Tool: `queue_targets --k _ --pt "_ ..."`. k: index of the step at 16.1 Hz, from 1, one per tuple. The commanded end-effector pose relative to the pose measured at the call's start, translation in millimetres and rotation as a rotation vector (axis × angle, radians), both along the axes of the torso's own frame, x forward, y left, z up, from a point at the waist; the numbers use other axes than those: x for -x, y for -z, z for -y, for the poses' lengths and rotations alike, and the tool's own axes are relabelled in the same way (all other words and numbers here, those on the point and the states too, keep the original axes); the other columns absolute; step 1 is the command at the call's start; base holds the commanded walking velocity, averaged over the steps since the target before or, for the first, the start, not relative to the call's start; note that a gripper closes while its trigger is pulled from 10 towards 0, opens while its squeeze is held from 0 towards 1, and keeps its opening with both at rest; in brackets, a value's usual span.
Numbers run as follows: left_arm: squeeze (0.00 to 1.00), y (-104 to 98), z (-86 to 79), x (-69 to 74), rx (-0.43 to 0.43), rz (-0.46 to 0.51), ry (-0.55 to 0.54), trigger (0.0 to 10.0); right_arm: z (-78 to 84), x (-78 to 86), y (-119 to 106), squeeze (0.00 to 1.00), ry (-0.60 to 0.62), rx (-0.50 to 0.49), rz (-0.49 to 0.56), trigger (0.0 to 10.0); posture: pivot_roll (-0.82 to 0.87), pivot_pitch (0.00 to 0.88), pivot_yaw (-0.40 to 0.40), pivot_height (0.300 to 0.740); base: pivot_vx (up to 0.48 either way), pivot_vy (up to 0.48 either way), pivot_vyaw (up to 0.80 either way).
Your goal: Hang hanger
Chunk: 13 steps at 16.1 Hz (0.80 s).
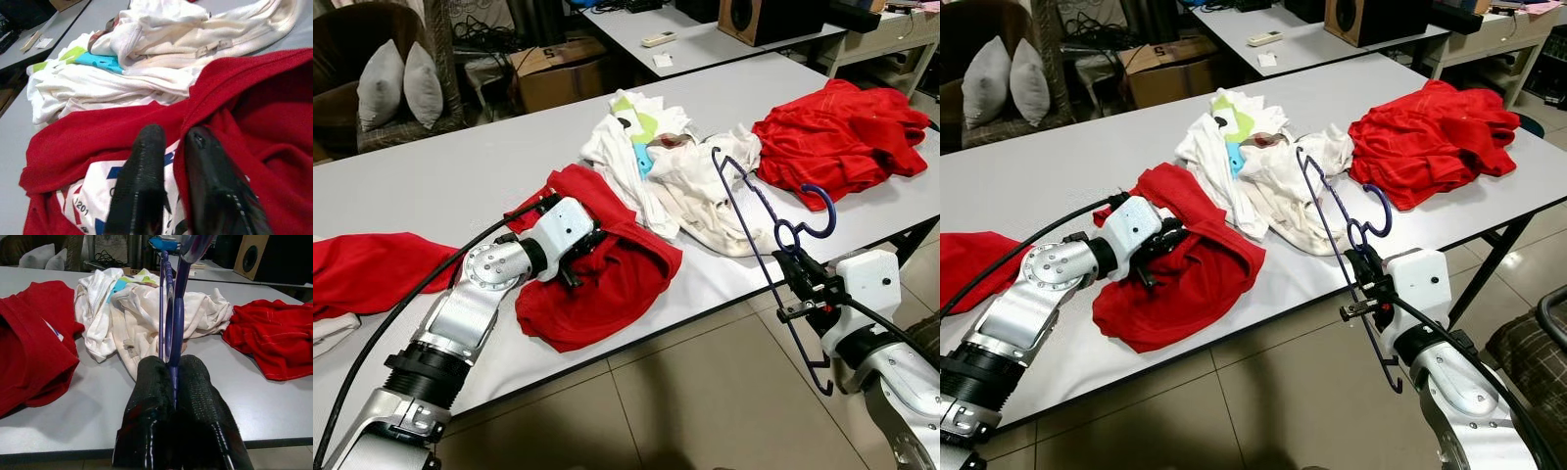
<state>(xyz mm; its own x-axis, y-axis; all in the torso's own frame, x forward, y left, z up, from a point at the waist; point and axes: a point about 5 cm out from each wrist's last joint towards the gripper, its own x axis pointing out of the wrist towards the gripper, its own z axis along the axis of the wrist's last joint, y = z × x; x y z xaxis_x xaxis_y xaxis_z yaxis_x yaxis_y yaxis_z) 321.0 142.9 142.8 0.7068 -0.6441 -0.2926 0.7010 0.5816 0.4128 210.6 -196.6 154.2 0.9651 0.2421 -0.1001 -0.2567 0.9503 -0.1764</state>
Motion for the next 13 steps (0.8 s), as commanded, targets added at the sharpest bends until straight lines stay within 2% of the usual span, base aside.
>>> queue_targets --k 1,2,4,5,6,8,10,13 --pt "1.00 -9 -1.4 -0.9 0.027 0.003 0.020 10.0 -0.8 -0.1 -1 0.00 -0.004 0.002 0.009 10.0 -0.14 0.000 0.114 0.740 0.000 0.000 0.00" --pt "1.00 -10 -1.6 1.0 0.027 -0.018 0.064 10.0 0.1 0.3 -1 0.00 -0.002 0.003 0.010 10.0 -0.14 0.000 0.117 0.740 0.000 0.000 0.00" --pt "1.00 -4 -9.0 -0.4 -0.082 -0.020 0.088 10.0 0.7 0.5 -1 0.00 -0.002 0.008 0.011 10.0 -0.14 0.000 0.119 0.740 0.000 0.000 0.00" --pt "0.12 -2 -10.2 -2.1 -0.109 -0.020 0.086 10.0 0.7 0.4 -1 0.00 -0.003 0.009 0.012 10.0 -0.15 0.000 0.120 0.740 0.000 0.000 0.00" --pt "0.00 -1 -10.6 -3.2 -0.126 -0.021 0.086 10.0 0.7 0.4 -1 0.00 -0.003 0.011 0.012 10.0 -0.15 0.000 0.121 0.740 0.000 0.000 0.00" --pt "0.00 4 -11.3 -4.5 -0.180 -0.030 0.095 10.0 0.8 0.4 -2 0.00 -0.004 0.013 0.014 10.0 -0.15 0.000 0.123 0.740 0.000 0.000 0.00" --pt "0.00 8 -10.1 -2.8 -0.184 -0.079 0.123 10.0 0.6 0.5 -2 0.00 -0.005 0.013 0.015 10.0 -0.15 0.000 0.127 0.740 0.000 0.000 0.00" --pt "0.00 9 -9.1 -3.9 -0.216 -0.088 0.151 10.0 0.2 0.5 -2 0.00 -0.007 0.014 0.015 10.0 -0.15 0.000 0.128 0.740 0.000 0.000 0.00"
